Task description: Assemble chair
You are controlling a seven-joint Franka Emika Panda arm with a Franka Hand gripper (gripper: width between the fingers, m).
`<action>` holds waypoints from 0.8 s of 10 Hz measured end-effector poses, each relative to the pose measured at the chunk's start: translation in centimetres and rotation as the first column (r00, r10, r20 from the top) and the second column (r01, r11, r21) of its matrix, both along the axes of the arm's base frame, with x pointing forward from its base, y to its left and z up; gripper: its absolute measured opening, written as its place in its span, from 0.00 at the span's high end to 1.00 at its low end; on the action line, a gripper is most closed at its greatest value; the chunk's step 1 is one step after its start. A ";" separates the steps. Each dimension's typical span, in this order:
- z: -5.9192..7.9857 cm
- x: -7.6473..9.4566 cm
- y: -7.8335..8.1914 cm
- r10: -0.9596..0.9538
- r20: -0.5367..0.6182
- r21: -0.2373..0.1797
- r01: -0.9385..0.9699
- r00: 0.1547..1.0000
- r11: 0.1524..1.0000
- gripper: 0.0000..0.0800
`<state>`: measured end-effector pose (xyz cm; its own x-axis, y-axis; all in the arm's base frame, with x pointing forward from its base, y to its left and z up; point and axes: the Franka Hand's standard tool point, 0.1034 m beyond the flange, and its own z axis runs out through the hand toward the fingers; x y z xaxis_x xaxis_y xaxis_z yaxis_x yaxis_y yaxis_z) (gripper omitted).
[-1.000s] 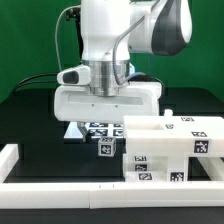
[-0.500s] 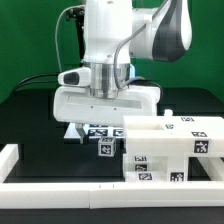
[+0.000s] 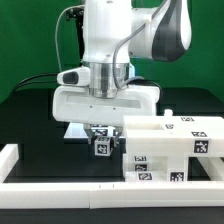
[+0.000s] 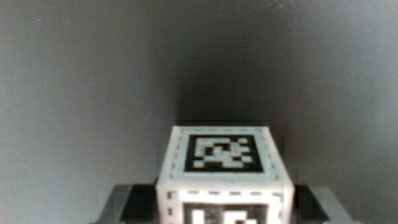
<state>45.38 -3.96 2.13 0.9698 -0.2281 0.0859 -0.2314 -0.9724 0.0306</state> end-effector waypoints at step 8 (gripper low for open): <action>9.2 2.5 1.2 0.096 -0.007 0.041 -0.096 0.995 0.995 0.65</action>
Offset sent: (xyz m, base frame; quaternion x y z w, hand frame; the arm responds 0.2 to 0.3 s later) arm 0.0037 -0.0161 0.0901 -0.0484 -0.0099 -0.0660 0.9966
